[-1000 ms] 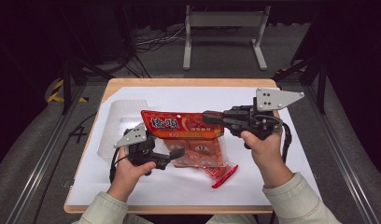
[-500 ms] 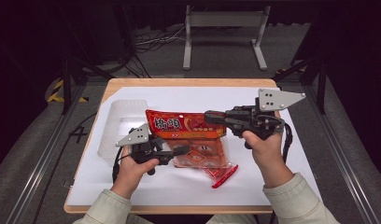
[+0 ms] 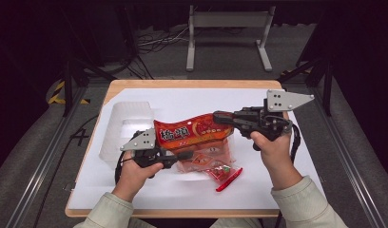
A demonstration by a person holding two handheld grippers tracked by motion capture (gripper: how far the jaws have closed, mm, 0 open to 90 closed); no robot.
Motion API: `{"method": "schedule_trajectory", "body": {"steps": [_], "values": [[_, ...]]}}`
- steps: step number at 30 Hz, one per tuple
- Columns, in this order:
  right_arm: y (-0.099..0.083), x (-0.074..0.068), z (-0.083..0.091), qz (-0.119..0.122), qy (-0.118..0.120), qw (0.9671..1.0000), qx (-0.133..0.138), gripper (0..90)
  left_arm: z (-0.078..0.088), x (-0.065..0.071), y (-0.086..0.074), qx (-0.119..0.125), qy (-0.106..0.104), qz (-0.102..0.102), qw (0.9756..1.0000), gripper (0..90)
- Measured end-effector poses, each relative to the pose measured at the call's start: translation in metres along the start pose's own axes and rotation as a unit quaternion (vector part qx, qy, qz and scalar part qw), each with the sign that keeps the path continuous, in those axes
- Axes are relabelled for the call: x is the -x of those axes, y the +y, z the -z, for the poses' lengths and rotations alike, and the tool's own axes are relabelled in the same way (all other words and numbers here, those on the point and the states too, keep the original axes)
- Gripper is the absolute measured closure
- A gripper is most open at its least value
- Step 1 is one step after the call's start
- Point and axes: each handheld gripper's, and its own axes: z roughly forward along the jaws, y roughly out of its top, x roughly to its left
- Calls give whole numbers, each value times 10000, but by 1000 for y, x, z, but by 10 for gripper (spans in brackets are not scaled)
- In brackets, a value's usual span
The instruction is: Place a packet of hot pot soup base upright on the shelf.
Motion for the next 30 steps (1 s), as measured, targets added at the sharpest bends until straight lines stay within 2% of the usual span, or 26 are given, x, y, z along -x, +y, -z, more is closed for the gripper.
{"method": "schedule_trajectory", "body": {"steps": [10,11,14,16,19,24,30], "values": [[-3,7,4,-35,-43,10000,-35,892,1,2,5,-112,121,65,9998,711],[-3,8,4,-22,-76,10000,-43,886,2,4,6,-101,197,41,9997,711],[-3,7,5,62,-168,9998,-56,839,4,5,8,-62,339,46,9994,712],[-3,7,4,42,-162,9998,-77,760,5,6,10,-59,390,65,9992,712],[-5,8,6,78,-362,9992,-143,664,6,6,15,-73,405,39,9991,713],[-11,8,13,18,-554,9981,-267,645,8,7,24,-34,481,-11,9988,712],[-22,12,31,-155,-788,9962,-343,628,12,2,38,-29,597,-101,9982,712]]}}
